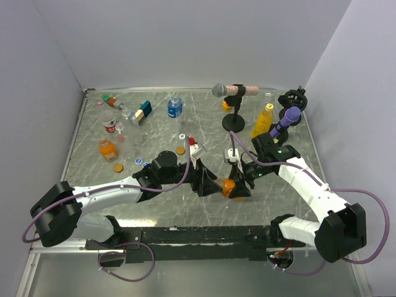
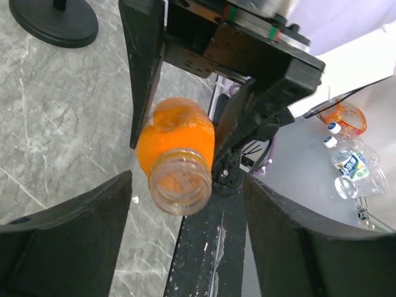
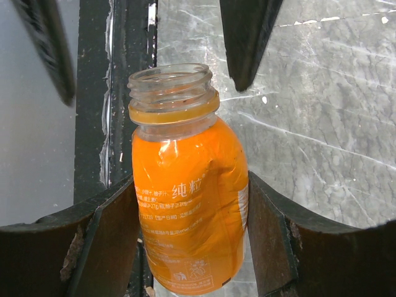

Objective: Unscrew the bottle caps
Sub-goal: Pass from the right arm to the left

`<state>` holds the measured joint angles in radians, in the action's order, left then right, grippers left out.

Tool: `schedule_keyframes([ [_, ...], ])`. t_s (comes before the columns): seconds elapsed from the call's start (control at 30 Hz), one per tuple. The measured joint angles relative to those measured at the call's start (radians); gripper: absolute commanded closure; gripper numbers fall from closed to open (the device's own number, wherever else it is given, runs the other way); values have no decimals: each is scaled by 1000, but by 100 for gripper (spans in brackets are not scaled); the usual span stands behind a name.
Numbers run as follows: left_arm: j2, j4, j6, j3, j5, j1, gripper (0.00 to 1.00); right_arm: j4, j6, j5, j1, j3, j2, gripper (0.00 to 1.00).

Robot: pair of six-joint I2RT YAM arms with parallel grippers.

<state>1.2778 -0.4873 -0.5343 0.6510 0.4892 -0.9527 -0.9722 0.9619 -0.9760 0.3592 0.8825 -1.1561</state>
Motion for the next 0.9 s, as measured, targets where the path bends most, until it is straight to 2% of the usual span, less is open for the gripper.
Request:
schedule_keyframes([
  [0.17,34,24,2,29,-14,-7,40,0,0,0,0,0,0,91],
  [0.4,49,76,19,51,-16,-11,41,0,0,0,0,0,0,91],
  [0.53,49,92,24,55,-16,-13,54,1,0,1,0,0,0,91],
  [0.67,49,98,27,59,-13,-16,73,3,-3,9,0,0,0,89],
  [0.73,51,107,26,65,-12,-15,77,4,-4,8,0,0,0,87],
  [0.83,57,112,27,71,-11,-15,81,4,-4,13,0,0,0,73],
  [0.9,57,113,28,71,-12,-15,81,4,-9,14,0,0,0,49],
])
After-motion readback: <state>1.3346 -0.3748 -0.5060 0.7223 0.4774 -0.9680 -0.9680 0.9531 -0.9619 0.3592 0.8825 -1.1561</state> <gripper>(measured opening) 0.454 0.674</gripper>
